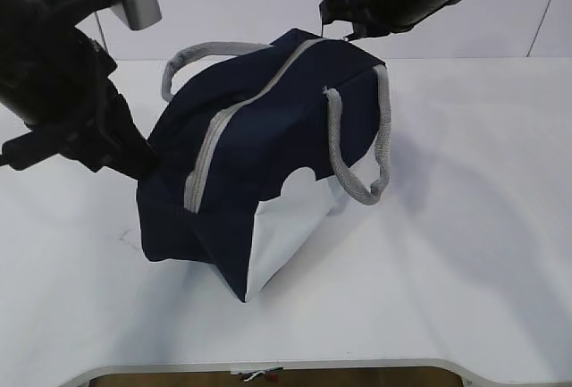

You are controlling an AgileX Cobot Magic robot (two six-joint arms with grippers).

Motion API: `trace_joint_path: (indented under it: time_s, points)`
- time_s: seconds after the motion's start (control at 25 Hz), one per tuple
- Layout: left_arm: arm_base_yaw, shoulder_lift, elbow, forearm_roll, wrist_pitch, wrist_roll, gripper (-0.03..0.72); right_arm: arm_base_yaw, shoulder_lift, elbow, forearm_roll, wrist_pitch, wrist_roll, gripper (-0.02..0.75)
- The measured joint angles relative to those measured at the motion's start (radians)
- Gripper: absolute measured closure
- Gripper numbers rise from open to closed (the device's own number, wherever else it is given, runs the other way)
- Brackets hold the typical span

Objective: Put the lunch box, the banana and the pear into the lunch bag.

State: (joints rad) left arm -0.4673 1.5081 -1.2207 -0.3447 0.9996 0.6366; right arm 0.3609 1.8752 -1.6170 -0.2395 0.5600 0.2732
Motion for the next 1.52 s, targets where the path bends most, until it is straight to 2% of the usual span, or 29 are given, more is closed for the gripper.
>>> trace_joint_path:
  time_s: [0.12,0.24,0.32,0.52,0.64,0.92,1.36,1.52]
  points:
    - [0.0,0.0,0.0,0.0,0.01,-0.003,0.692,0.0,-0.009,-0.041,0.098,0.016,-0.053,0.726]
    - [0.0,0.0,0.0,-0.002,0.018,-0.054,0.666,0.0,-0.021,-0.086,0.255,0.067,-0.145,0.726]
    - [0.0,0.0,-0.012,-0.002,0.032,-0.087,0.603,0.0,-0.023,-0.102,0.346,0.092,-0.208,0.726]
    - [0.0,-0.004,-0.136,-0.016,0.081,-0.156,0.314,0.0,-0.023,-0.102,0.409,0.114,-0.257,0.726]
    - [0.0,-0.008,-0.224,-0.031,0.082,-0.164,0.246,0.0,-0.023,-0.102,0.412,0.114,-0.273,0.726]
    - [0.0,0.029,-0.275,-0.042,-0.055,-0.166,0.227,0.0,-0.023,-0.104,0.43,0.117,-0.292,0.725]
    - [0.0,0.175,-0.303,-0.066,-0.076,-0.166,0.227,0.0,-0.023,-0.104,0.432,0.117,-0.304,0.726]
    - [0.0,0.224,-0.304,-0.085,-0.044,-0.167,0.258,0.0,-0.023,-0.104,0.433,0.117,-0.304,0.725]
